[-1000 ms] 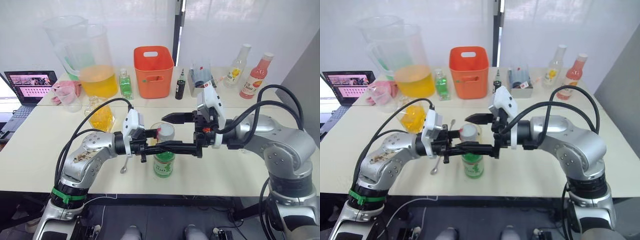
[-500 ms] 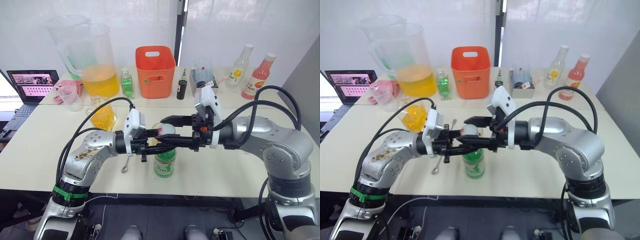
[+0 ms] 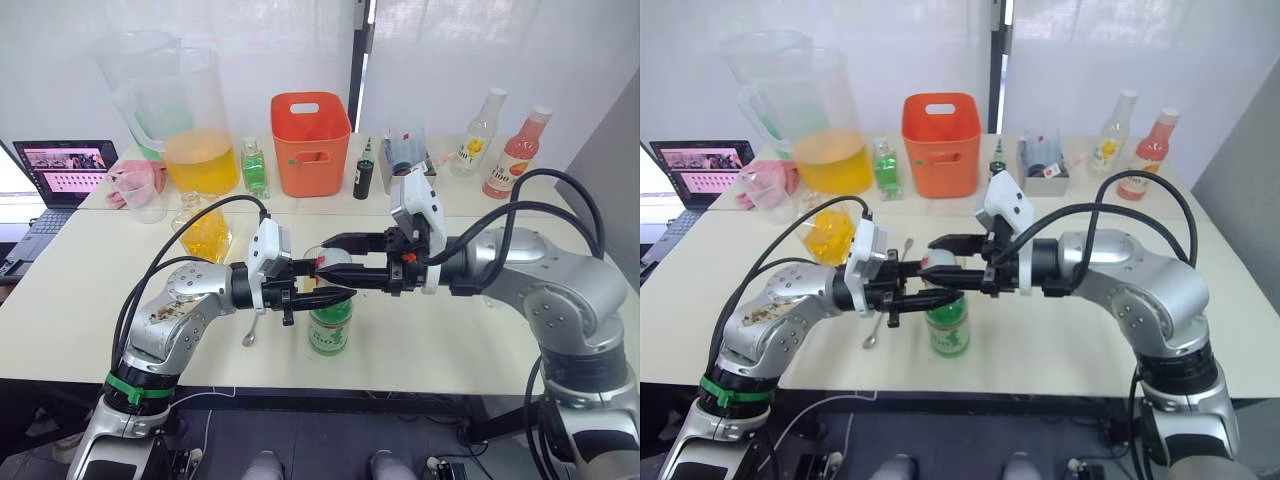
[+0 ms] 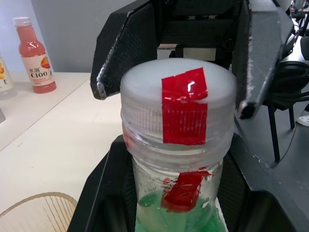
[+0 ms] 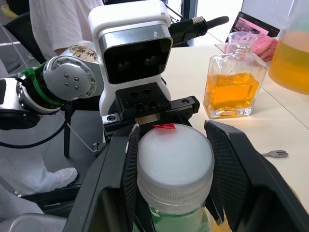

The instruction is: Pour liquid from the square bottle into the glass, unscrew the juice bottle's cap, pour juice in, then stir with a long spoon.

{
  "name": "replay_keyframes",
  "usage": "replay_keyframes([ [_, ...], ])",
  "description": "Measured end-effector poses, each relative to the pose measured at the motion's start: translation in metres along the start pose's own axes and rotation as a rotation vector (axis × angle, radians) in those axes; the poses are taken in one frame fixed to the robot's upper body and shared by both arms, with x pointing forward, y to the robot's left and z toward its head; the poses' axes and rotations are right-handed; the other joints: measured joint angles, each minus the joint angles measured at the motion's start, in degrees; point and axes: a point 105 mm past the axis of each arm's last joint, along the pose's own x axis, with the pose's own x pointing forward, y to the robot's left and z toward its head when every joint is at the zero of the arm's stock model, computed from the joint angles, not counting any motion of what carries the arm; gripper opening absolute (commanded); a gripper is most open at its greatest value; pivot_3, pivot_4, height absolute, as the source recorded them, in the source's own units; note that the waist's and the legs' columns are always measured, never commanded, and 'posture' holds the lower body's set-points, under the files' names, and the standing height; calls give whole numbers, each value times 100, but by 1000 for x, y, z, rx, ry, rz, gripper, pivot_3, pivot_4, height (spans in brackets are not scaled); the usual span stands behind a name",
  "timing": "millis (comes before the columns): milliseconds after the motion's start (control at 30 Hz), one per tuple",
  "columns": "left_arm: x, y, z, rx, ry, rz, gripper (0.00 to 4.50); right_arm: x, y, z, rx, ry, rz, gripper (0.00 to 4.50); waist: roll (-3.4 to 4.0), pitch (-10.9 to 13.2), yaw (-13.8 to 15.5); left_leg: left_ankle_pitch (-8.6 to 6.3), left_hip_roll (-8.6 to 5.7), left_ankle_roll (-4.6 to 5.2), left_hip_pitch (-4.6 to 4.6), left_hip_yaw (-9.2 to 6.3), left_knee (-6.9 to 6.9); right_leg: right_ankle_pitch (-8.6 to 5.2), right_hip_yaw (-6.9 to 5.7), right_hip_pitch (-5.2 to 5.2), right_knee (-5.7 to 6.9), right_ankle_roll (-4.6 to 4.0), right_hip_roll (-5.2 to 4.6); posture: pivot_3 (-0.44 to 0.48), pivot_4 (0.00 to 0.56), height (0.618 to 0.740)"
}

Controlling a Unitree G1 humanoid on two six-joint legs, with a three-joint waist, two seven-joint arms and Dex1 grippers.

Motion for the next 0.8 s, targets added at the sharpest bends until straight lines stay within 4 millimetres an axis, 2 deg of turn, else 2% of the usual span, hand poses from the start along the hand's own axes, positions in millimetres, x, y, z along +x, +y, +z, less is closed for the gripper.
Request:
replay_keyframes([
  [167,0,0,0,3,2,2,1617,1,-3,3,-67,25,93,1648,0,0,-5,0,0,0,2,1,-2,-1,0,1,-2,1,0,0,150,740],
  [367,-2,0,0,6,9,6,1617,7,-7,5,-205,52,323,1648,0,0,-39,0,2,0,5,1,-3,-1,0,2,-3,2,0,0,150,740],
  [567,-6,-1,1,18,17,26,1617,14,-9,7,-184,35,473,1648,0,0,-97,0,1,0,5,0,-4,0,0,2,-1,1,0,0,150,740],
  [800,-6,-3,1,21,13,39,1617,10,-8,16,-149,38,518,1648,0,0,-115,0,1,0,-1,-1,-3,0,-1,-3,0,1,0,0,150,740],
])
